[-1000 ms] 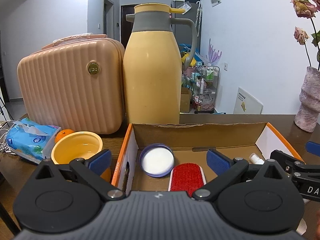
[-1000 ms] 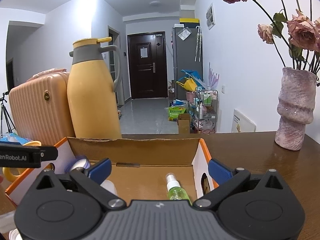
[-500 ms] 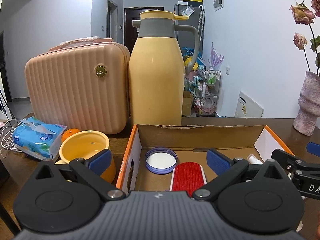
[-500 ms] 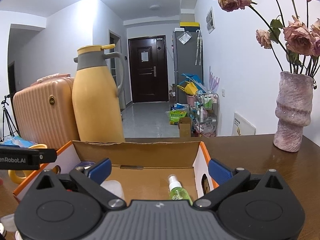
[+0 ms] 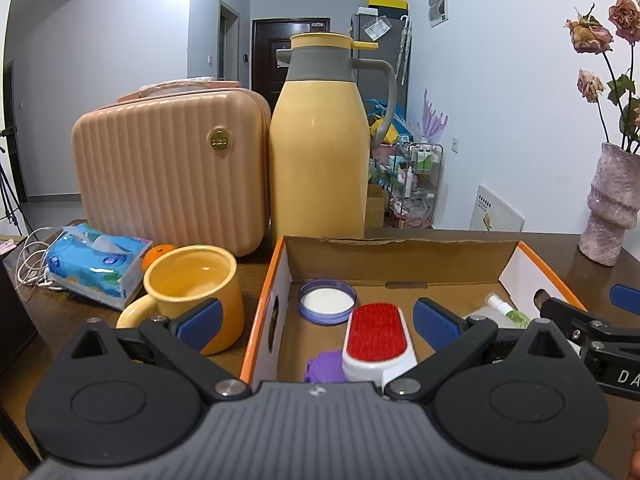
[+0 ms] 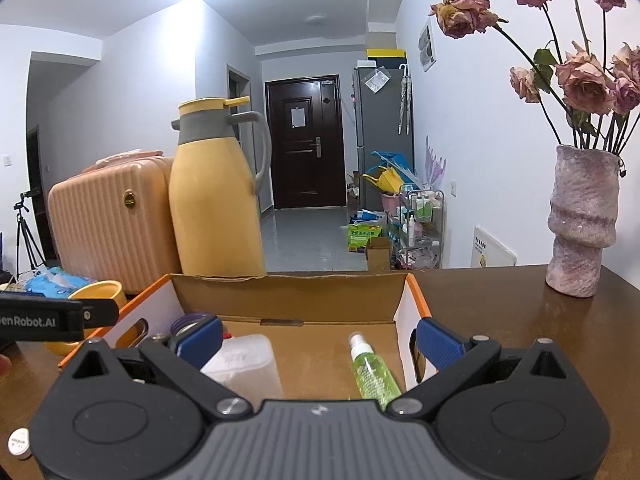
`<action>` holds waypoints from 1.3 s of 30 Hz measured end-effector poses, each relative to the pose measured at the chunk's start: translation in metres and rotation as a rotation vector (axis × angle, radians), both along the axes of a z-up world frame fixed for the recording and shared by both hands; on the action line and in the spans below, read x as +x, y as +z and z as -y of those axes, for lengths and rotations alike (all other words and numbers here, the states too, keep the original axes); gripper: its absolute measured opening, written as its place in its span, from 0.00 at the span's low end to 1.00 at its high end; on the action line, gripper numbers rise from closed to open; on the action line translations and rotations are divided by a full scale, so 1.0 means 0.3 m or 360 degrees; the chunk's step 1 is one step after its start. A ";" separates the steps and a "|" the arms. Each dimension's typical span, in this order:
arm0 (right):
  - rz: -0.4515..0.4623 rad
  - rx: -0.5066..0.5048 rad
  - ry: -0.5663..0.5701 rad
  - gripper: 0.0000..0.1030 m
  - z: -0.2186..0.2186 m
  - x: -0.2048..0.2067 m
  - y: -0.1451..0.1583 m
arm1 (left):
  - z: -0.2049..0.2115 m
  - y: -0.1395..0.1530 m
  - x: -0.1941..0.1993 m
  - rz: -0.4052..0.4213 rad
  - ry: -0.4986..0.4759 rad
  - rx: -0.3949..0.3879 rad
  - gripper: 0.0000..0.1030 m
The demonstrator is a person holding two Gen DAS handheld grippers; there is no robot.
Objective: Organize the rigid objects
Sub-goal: 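Withdraw both tools from the box back over the remaining table items, then grasp the white taped cylindrical cap with the right tool while the left tool approaches the white disc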
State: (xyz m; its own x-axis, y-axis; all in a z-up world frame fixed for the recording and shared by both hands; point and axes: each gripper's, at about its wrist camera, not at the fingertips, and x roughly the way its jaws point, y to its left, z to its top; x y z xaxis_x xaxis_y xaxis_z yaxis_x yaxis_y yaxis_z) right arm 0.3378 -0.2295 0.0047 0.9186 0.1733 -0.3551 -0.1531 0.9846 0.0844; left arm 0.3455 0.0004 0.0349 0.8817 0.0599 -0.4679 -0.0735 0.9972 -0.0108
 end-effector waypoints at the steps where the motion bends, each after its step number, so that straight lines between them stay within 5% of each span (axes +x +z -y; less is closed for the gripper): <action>1: 0.0001 0.0001 0.0002 1.00 0.000 -0.011 -0.001 | -0.004 -0.001 -0.011 0.0000 0.0005 -0.0002 1.00; 39: -0.0040 -0.0057 0.0186 1.00 -0.075 -0.359 -0.091 | -0.112 -0.098 -0.407 -0.0045 0.0021 0.0011 1.00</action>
State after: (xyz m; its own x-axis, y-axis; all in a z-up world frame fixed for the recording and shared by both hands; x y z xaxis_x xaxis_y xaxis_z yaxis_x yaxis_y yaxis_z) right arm 0.2302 -0.2070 -0.0226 0.8836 0.2653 -0.3859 -0.2651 0.9627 0.0548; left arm 0.2233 0.0341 0.0055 0.8671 0.0750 -0.4924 -0.0871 0.9962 -0.0018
